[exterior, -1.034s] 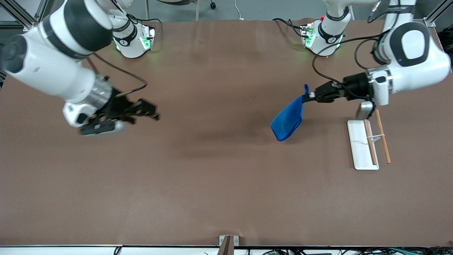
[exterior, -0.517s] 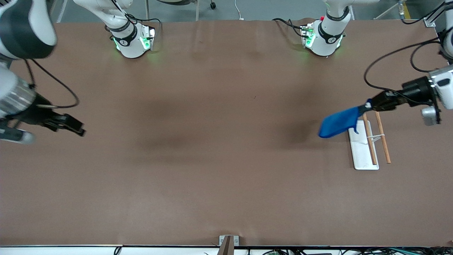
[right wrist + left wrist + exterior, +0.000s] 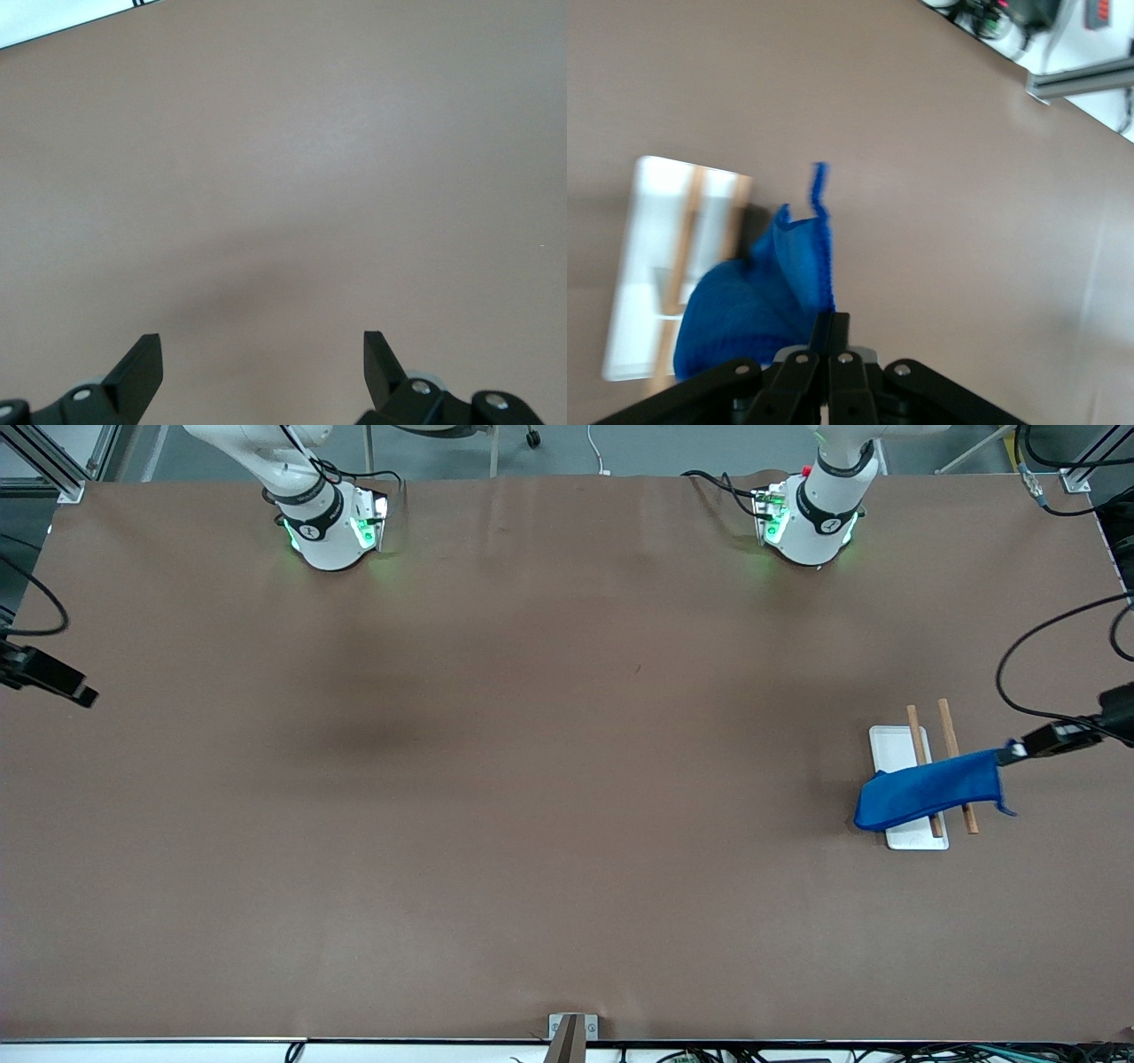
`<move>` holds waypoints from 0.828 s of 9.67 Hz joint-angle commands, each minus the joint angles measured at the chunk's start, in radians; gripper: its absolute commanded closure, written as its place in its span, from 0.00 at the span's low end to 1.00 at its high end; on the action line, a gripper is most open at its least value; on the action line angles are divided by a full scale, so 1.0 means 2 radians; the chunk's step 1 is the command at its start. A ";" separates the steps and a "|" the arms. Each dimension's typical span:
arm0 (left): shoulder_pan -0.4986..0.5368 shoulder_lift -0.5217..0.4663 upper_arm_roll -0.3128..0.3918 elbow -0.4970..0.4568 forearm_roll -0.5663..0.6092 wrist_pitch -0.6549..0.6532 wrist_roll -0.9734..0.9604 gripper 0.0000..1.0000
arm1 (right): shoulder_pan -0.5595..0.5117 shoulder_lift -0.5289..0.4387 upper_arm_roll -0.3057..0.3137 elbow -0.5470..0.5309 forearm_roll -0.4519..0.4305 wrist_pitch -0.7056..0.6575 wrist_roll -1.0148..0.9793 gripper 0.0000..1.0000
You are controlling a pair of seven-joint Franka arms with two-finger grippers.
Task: Right arm passes towel to left arm to hang
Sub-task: 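Lower the towel onto the dowel rack with the left gripper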
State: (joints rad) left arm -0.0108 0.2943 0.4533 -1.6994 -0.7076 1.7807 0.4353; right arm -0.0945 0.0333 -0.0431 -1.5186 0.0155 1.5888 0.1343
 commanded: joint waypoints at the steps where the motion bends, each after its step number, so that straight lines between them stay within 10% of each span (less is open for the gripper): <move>1: 0.015 0.032 0.030 0.008 0.002 0.010 0.022 1.00 | 0.004 -0.008 -0.001 0.005 0.000 -0.021 -0.007 0.00; 8: 0.058 0.084 0.066 -0.015 -0.035 0.009 0.062 0.90 | 0.014 -0.002 0.003 0.041 -0.006 -0.037 -0.010 0.00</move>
State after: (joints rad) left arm 0.0940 0.4258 0.5809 -1.7204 -0.7642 1.7935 0.5333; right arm -0.0706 0.0277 -0.0375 -1.4443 0.0136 1.5280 0.1213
